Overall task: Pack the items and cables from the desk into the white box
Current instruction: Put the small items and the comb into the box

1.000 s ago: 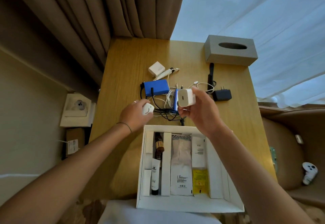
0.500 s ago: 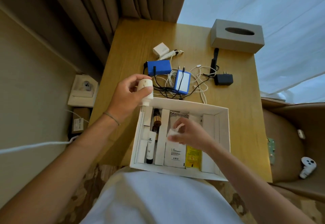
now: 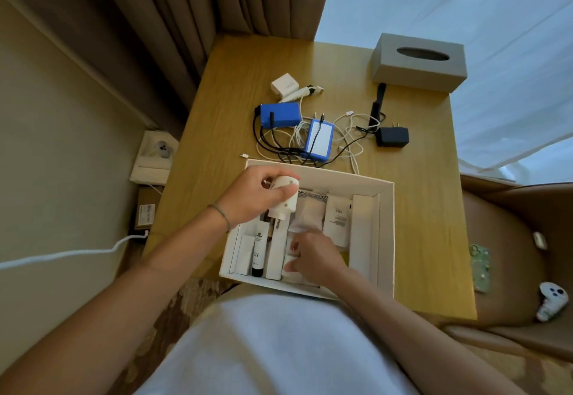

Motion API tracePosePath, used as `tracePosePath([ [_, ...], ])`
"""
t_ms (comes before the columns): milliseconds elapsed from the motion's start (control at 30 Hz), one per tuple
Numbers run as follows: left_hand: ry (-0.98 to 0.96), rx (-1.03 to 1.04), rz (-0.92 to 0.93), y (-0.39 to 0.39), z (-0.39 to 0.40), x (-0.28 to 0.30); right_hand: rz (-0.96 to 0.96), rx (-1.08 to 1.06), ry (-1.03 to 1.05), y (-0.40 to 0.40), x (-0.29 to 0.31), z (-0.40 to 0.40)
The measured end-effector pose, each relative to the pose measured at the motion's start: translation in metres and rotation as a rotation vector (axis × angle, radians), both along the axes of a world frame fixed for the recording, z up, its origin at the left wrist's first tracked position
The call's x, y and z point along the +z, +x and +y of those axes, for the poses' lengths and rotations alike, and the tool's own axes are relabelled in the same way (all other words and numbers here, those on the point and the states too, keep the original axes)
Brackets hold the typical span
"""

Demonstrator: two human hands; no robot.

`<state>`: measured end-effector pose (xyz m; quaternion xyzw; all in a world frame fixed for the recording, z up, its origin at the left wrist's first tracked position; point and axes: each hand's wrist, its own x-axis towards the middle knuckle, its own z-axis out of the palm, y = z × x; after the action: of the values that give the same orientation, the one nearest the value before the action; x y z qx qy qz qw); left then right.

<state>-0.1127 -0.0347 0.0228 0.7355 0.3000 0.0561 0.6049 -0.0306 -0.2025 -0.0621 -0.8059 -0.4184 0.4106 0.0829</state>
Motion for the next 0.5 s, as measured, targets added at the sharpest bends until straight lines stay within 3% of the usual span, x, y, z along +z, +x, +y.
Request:
tracePosePath([
  [333,-0.114,-0.161,0.395,0.025,-0.058,-0.046,-0.164,-0.351,0.221,0.076,0.058,-0.034],
  [500,0.074,-0.265,0.543,0.047,-0.095,-0.072,-0.150,-0.416,0.268,0.083,0.068,-0.040],
])
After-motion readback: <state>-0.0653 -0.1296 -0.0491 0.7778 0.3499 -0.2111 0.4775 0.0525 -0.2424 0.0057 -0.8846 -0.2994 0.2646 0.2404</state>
